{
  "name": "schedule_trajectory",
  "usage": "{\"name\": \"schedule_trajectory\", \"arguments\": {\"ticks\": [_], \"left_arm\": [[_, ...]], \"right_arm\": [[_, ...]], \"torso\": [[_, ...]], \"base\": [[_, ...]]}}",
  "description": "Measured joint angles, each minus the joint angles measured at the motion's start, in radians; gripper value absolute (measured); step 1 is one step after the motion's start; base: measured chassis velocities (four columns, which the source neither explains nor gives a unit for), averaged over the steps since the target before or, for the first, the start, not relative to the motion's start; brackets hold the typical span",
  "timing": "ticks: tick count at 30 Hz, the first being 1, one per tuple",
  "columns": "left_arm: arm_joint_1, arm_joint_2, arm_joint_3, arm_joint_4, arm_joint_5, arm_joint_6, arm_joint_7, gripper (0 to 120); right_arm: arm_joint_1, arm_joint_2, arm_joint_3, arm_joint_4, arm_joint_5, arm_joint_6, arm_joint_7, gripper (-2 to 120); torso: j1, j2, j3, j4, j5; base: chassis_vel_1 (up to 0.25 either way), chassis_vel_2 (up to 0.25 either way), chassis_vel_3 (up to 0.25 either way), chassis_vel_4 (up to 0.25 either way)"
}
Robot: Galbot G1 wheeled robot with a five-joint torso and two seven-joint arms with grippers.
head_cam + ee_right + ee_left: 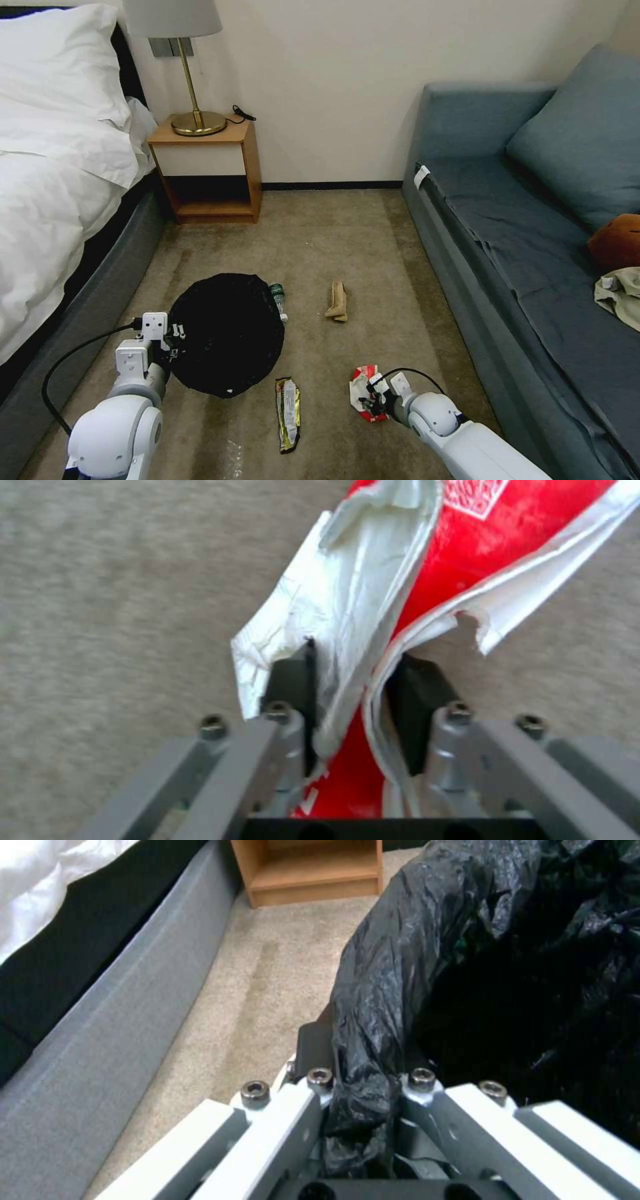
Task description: Pick up the trash bin, then pick up the garbage on the floor and place it into the trash bin.
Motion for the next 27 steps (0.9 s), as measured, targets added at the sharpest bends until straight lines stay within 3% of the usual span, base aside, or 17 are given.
{"name": "schedule_trajectory", "arguments": {"ticks": [1, 4, 7, 17, 27], "left_arm": [[0.0, 0.0, 0.0, 0.0, 0.0, 0.0, 0.0, 4], [0.006, -0.004, 0.005, -0.004, 0.003, -0.006, 0.001, 4], [0.006, -0.005, 0.008, -0.004, 0.005, -0.007, 0.002, 4], [0.011, -0.014, 0.023, -0.026, 0.026, -0.011, 0.006, 4], [0.015, -0.016, 0.022, -0.025, 0.047, -0.021, 0.01, 4]], "right_arm": [[0.0, 0.0, 0.0, 0.0, 0.0, 0.0, 0.0, 22], [0.005, -0.025, 0.034, 0.005, -0.002, 0.006, 0.001, 5], [0.025, -0.048, 0.051, 0.006, -0.002, 0.014, 0.001, 1], [0.166, -0.125, 0.038, -0.013, 0.0, 0.046, -0.025, 1], [0.379, -0.213, -0.096, 0.081, -0.064, 0.077, -0.101, 1]], "torso": [[0.0, 0.0, 0.0, 0.0, 0.0], [0.0, 0.0, 0.0, -0.0001, 0.0001], [0.0, 0.0, 0.0, -0.0002, -0.0001], [0.0, 0.0, 0.0, -0.0002, 0.0001], [0.0, 0.0, 0.0, 0.0, 0.0]], "base": [[0.0, 0.0, 0.0, 0.0], [0.0, 0.0, 0.0, 0.0], [0.0, 0.0, 0.0, 0.0], [0.0, 0.0, 0.0, 0.0], [0.0, 0.0, 0.0, 0.0]]}}
